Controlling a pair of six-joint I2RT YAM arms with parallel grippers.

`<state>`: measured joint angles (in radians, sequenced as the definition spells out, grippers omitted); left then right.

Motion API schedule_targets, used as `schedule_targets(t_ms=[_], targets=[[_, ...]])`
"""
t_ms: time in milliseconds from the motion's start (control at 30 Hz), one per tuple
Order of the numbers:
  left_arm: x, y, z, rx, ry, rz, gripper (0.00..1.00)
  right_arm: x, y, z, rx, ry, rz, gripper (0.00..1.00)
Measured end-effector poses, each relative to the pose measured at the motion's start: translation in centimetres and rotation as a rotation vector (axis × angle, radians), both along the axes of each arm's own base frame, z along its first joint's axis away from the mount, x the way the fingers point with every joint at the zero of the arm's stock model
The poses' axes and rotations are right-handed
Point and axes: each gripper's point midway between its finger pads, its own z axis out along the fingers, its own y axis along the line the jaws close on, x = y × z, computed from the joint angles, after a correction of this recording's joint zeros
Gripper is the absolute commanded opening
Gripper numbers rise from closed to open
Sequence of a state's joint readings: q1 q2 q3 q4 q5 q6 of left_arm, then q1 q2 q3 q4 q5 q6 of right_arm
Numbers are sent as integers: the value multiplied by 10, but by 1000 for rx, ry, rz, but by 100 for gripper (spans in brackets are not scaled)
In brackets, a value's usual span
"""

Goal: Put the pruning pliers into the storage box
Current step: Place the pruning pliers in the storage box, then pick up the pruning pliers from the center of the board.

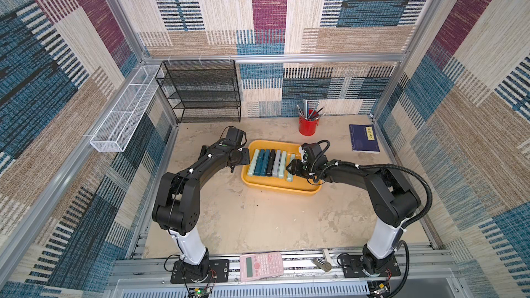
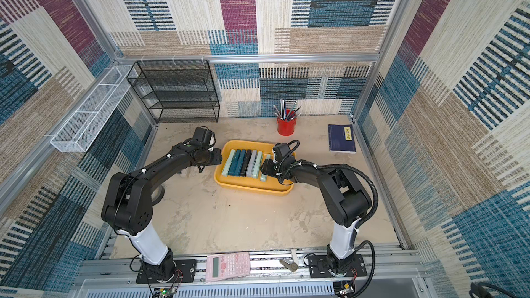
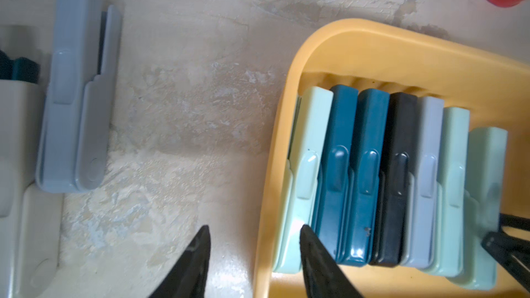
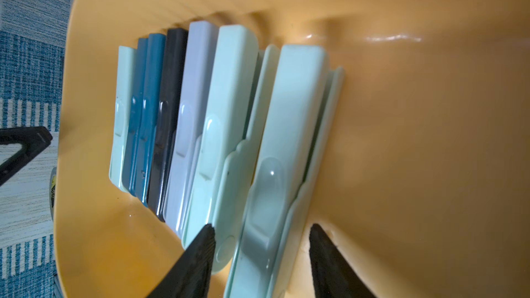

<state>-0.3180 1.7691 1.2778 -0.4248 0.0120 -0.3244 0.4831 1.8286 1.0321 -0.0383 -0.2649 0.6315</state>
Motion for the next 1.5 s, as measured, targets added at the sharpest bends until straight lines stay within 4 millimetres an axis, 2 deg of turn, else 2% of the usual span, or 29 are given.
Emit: schedule_targets(t_ms=[467,600,700,800,867,1000,1100,1200,1500], targets=[[-5,-15,-12,-67,33,-60,43,14,14,3,50,-11,8,54],[-6,-15,-11,-70,30,-62,46,17,15,7,50,-20,6,54],[-6,-12,1,-73,5,-57,51,21,11,17,23,-51,0,56],[-3,3,17,-58,-42,-28,53,28,0,39,-11,-114,-17,57],[-2,19,22,-36,-61,6,54,35,-13,55,-38,-165,-44,58],[-2,53,18,-7,-51,85,54,45,-41,73,-88,-227,-96,58],[-5,73,8,19,-21,133,53,47,-61,75,-114,-239,-131,58],[-9,80,-4,25,10,152,53,47,-76,77,-136,-247,-158,58],[-16,105,-46,65,129,219,52,43,-87,69,-154,-235,-170,58]])
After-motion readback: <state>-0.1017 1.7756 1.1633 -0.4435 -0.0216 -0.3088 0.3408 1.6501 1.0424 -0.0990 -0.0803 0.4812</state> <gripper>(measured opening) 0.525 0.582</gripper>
